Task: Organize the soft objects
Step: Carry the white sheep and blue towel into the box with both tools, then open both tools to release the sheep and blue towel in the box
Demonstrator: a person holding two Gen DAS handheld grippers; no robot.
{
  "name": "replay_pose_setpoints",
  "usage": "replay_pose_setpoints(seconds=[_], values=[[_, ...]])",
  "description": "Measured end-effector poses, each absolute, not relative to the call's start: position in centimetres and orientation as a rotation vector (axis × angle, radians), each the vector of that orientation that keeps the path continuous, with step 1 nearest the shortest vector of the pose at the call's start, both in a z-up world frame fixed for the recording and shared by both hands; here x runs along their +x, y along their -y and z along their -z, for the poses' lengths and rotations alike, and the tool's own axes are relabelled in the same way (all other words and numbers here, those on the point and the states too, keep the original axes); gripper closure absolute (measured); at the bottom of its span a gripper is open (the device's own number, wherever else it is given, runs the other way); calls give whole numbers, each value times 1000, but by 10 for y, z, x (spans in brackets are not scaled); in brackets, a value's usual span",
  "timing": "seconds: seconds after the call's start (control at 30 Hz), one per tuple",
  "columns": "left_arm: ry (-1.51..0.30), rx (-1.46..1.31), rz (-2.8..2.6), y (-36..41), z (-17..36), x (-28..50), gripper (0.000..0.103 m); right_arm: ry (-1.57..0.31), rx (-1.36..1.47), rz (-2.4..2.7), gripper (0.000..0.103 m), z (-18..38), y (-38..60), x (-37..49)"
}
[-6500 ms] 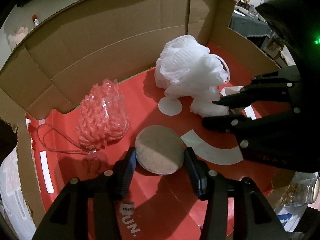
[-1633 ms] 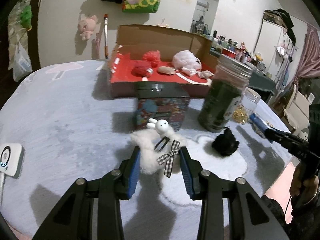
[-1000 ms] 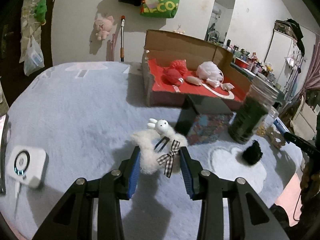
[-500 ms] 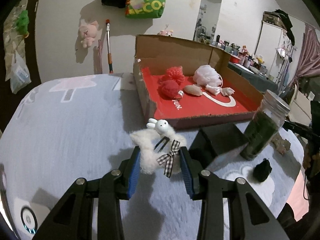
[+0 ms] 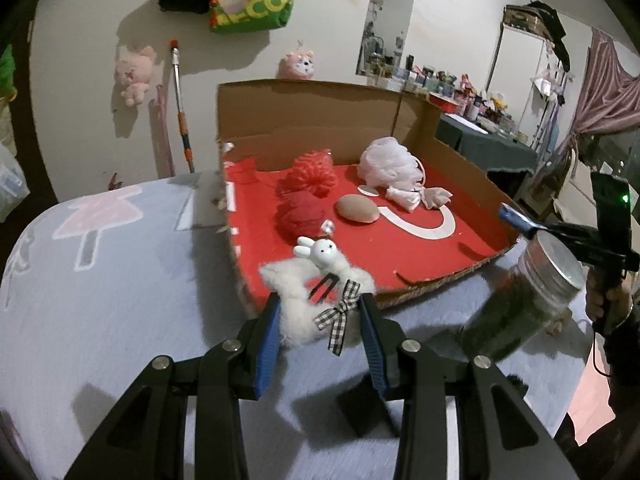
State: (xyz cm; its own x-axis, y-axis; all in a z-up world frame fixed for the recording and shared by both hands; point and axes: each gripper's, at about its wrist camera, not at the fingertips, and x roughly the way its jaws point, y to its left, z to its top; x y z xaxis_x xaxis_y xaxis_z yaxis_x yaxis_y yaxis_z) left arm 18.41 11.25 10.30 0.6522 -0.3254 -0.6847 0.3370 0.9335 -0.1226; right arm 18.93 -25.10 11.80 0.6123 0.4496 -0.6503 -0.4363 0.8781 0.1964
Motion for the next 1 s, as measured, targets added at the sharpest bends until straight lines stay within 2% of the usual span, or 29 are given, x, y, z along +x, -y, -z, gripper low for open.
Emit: replay_pose_setpoints(seconds=[0.47,1.0], values=[[-1003,122,303,-67,-79,249,63,-944,-204,-409,80,-105,192,261],[-1073,252,202,-53,-70,273,62,-1031,-441,-309,80,-83,165,282]])
